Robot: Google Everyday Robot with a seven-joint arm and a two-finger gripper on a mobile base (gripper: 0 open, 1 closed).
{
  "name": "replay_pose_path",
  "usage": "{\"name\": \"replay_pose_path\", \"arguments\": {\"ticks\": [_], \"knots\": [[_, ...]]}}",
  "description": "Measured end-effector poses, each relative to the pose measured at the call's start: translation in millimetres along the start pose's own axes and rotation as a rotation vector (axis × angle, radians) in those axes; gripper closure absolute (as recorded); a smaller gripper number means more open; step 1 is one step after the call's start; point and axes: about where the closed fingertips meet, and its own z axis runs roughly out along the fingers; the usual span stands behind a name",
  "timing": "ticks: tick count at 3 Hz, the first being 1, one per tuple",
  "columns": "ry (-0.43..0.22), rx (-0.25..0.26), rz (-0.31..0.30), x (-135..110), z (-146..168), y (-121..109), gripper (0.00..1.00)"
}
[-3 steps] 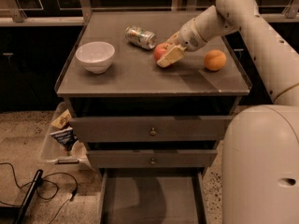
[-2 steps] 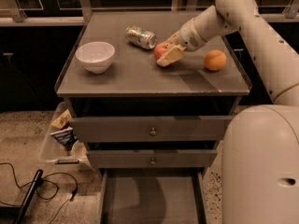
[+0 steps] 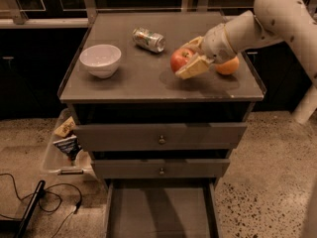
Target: Place apple into bottom drawer
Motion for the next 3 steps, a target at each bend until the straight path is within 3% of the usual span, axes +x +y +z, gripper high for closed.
{"name": "replay_pose_path", "arguments": {"ticks": [1, 2, 3], "knots": [[-0.034, 0.035, -0.081, 2.4, -36.1, 52.0, 1.0], [-0.04, 0.043, -0.109, 28.6, -54.2, 110.6, 1.0], [0.025, 0.037, -0.064, 82.4, -40.2, 158.2, 1.0]]}}
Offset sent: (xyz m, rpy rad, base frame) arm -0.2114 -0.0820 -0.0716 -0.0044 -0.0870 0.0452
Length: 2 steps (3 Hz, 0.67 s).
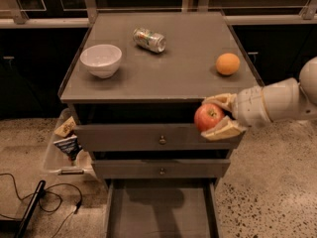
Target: Place apple into bottom drawer
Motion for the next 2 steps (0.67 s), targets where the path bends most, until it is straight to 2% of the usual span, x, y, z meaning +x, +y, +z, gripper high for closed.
{"name": "replay_pose_path", "arguments": {"ticks": [1, 2], "knots": [[0.11, -0.034, 0.079, 61.9, 39.6, 34.9, 1.0], [0.195, -0.047, 0.122, 89.0, 66.7, 40.6, 1.0]]}}
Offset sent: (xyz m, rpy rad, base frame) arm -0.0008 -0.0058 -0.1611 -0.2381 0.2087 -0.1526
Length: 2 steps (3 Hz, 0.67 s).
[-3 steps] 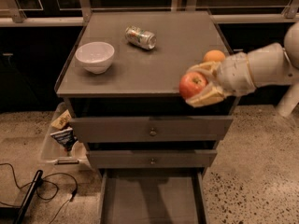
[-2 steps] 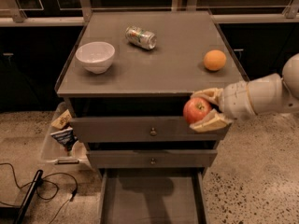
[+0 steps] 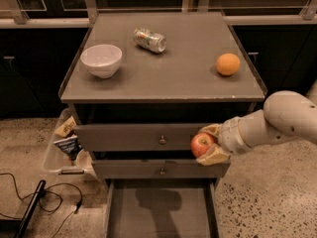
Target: Place apple into bottom drawer
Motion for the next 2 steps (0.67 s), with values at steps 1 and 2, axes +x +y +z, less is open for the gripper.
{"name": "replay_pose_path", "arguments": {"ticks": [1, 2], "knots": [[0.006, -0.001, 0.005, 0.5, 2.5, -0.2, 1.0], [0.013, -0.096, 0.028, 14.6, 55.8, 18.8, 1.0]]}}
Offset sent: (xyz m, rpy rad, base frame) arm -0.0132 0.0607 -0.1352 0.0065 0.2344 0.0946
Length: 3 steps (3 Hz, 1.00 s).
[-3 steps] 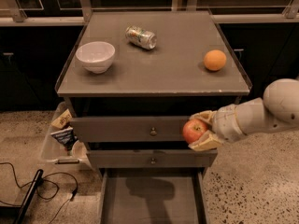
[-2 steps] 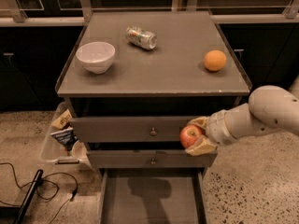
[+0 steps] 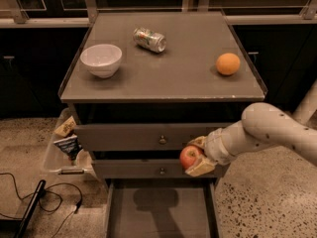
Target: Place apple into bottom drawer
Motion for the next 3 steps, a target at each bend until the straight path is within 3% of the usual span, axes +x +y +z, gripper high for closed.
{"name": "replay_pose_path", "arguments": {"ticks": [1, 2, 3], "knots": [[0.051, -0.132, 0.072, 42.3, 97.9, 36.8, 1.0], [0.08, -0.193, 0.131, 87.8, 180.8, 73.7, 1.0], [0.092, -0.184, 0.174, 128.5, 236.3, 89.1, 1.0]]}}
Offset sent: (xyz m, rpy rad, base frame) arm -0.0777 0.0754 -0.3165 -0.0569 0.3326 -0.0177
